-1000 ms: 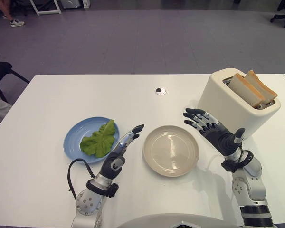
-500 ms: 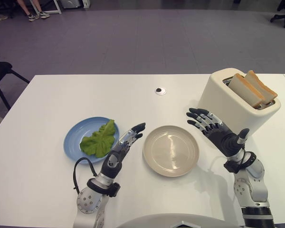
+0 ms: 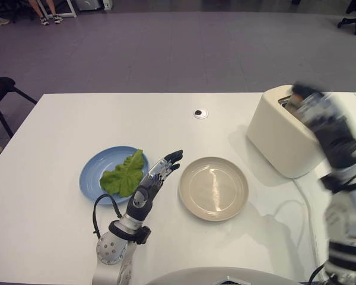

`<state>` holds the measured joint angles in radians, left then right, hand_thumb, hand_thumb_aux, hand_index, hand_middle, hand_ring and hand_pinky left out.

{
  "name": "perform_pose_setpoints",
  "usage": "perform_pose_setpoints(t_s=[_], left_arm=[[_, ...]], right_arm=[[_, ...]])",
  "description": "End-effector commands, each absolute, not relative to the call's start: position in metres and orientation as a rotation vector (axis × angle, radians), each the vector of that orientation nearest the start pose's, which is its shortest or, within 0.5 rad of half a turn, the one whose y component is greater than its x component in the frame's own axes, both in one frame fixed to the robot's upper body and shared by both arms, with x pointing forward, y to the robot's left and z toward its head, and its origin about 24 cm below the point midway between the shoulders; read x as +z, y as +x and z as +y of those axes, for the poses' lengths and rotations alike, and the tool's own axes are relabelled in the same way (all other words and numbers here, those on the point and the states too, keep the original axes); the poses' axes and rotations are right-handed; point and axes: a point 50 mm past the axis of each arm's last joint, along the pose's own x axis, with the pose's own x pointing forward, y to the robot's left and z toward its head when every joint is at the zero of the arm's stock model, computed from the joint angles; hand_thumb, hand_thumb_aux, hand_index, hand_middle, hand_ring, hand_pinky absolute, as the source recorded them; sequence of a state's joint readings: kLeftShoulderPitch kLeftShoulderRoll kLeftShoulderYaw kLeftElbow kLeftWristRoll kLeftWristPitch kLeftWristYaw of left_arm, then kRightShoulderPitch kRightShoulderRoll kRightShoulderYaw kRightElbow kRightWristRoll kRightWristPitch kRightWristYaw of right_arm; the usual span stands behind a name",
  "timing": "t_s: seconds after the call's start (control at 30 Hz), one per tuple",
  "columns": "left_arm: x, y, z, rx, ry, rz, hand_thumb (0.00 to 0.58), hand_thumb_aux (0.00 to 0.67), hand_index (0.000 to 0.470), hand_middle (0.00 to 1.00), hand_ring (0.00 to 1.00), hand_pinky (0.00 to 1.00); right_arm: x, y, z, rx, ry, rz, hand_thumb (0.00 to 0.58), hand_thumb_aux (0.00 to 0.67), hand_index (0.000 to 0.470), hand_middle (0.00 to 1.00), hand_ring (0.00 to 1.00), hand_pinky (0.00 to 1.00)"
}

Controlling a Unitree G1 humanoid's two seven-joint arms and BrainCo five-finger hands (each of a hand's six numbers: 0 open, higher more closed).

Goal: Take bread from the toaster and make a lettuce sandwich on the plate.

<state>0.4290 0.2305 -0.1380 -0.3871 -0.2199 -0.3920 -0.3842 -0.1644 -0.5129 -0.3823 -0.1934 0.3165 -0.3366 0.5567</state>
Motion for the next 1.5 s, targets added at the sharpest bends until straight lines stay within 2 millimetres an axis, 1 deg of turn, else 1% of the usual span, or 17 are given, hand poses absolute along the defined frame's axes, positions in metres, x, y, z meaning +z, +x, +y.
perform_pose_setpoints(t_s=[0.03,0.13,0.23,0.27,0.3,0.37,0.4,0.43,0.53,0.67,0.73,0.8,0.9,1.1,1.33,1.43,1.5], left_arm=[[0.076,0.159,0.145,-0.474,0.020,-0.320,0.000,0.000,0.000,0.00,0.00,0.00],[0.075,0.161,0.145,-0.482,0.024,-0.319,0.000,0.000,0.000,0.00,0.00,0.00],[0.074,0.160,0.145,-0.475,0.031,-0.318,0.000,0.000,0.000,0.00,0.00,0.00],[0.074,0.160,0.145,-0.474,0.033,-0.319,0.000,0.000,0.000,0.00,0.00,0.00],[0.074,0.160,0.145,-0.475,0.033,-0.319,0.000,0.000,0.000,0.00,0.00,0.00],[0.074,0.160,0.144,-0.476,0.033,-0.320,0.000,0.000,0.000,0.00,0.00,0.00],[0.074,0.160,0.144,-0.476,0.033,-0.320,0.000,0.000,0.000,0.00,0.00,0.00],[0.074,0.160,0.144,-0.476,0.034,-0.321,0.000,0.000,0.000,0.00,0.00,0.00],[0.074,0.160,0.144,-0.476,0.034,-0.322,0.000,0.000,0.000,0.00,0.00,0.00],[0.075,0.159,0.144,-0.474,0.033,-0.322,0.000,0.000,0.000,0.00,0.00,0.00],[0.075,0.159,0.144,-0.472,0.034,-0.322,0.000,0.000,0.000,0.00,0.00,0.00],[0.075,0.159,0.144,-0.471,0.034,-0.322,0.000,0.000,0.000,0.00,0.00,0.00],[0.075,0.159,0.144,-0.470,0.035,-0.322,0.000,0.000,0.000,0.00,0.00,0.00],[0.075,0.160,0.145,-0.466,0.037,-0.322,0.000,0.000,0.000,0.00,0.00,0.00],[0.074,0.161,0.145,-0.458,0.039,-0.325,0.000,0.000,0.000,0.00,0.00,0.00],[0.074,0.162,0.145,-0.457,0.039,-0.326,0.000,0.000,0.000,0.00,0.00,0.00],[0.074,0.162,0.145,-0.458,0.040,-0.327,0.000,0.000,0.000,0.00,0.00,0.00]], right_arm=[[0.206,0.257,-0.321,-0.029,-0.887,-0.466,0.000,0.000,0.000,0.00,0.00,0.00],[0.188,0.264,-0.348,-0.125,-0.963,-0.338,0.000,0.000,0.000,0.00,0.00,0.00],[0.169,0.273,-0.350,-0.112,-1.036,-0.286,0.000,0.000,0.000,0.00,0.00,0.00],[0.165,0.274,-0.351,-0.111,-1.041,-0.273,0.124,0.076,0.053,0.00,0.00,0.00],[0.161,0.275,-0.355,-0.115,-1.035,-0.257,0.187,0.118,0.083,0.00,0.00,0.00],[0.153,0.276,-0.360,-0.116,-1.030,-0.230,0.152,0.095,0.066,0.00,0.00,0.00],[0.149,0.277,-0.360,-0.107,-1.028,-0.216,0.187,0.118,0.083,0.00,0.00,0.00],[0.144,0.277,-0.359,-0.092,-1.023,-0.207,0.395,0.292,0.205,0.00,0.00,0.00],[0.136,0.279,-0.357,-0.062,-1.011,-0.199,0.313,0.215,0.151,0.00,0.00,0.00],[0.133,0.281,-0.356,-0.046,-0.986,-0.197,0.343,0.242,0.170,0.00,0.00,0.00],[0.130,0.282,-0.352,-0.026,-0.977,-0.203,0.532,0.478,0.335,0.00,0.00,0.00],[0.129,0.283,-0.348,-0.010,-0.960,-0.218,0.580,0.670,0.470,0.00,0.00,0.00],[0.131,0.284,-0.344,-0.004,-0.937,-0.245,0.580,0.670,0.470,0.00,0.00,0.00],[0.156,0.287,-0.343,-0.094,-0.778,-0.377,0.580,0.670,0.470,0.00,0.00,0.00],[0.255,0.267,-0.356,-0.279,-0.452,-0.775,0.580,0.670,0.470,0.00,0.00,0.00],[0.269,0.263,-0.327,-0.124,-0.370,-0.842,0.580,0.670,0.470,0.00,0.00,0.00],[0.258,0.263,-0.287,0.117,-0.358,-0.803,0.580,0.670,0.470,0.00,0.00,0.00]])
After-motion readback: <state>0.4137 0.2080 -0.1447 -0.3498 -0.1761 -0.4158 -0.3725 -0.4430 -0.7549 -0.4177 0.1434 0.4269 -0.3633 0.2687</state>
